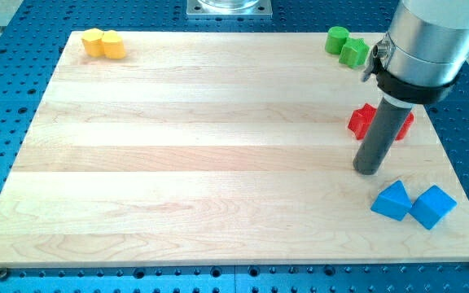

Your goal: Place the blue blocks on the left bottom of the board

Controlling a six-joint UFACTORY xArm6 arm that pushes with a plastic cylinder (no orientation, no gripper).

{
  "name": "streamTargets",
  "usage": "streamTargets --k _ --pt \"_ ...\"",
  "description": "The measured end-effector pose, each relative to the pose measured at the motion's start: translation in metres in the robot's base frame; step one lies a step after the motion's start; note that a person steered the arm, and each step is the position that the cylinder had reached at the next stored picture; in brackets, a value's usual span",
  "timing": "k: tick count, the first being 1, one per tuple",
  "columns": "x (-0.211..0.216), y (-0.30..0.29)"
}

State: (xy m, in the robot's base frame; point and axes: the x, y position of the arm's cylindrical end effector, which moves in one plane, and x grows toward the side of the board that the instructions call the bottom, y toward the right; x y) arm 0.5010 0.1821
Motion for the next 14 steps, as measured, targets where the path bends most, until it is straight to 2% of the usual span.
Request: streamTargets --k 1,2,7,8,12,13,14 --pt "0.004 -0.007" --pt "0.023 0.012" --pt "0.019 0.013" --pt "0.036 -0.008" --pt "0.037 -0.014" --pt "0.029 0.01" --pt "0.005 0.077"
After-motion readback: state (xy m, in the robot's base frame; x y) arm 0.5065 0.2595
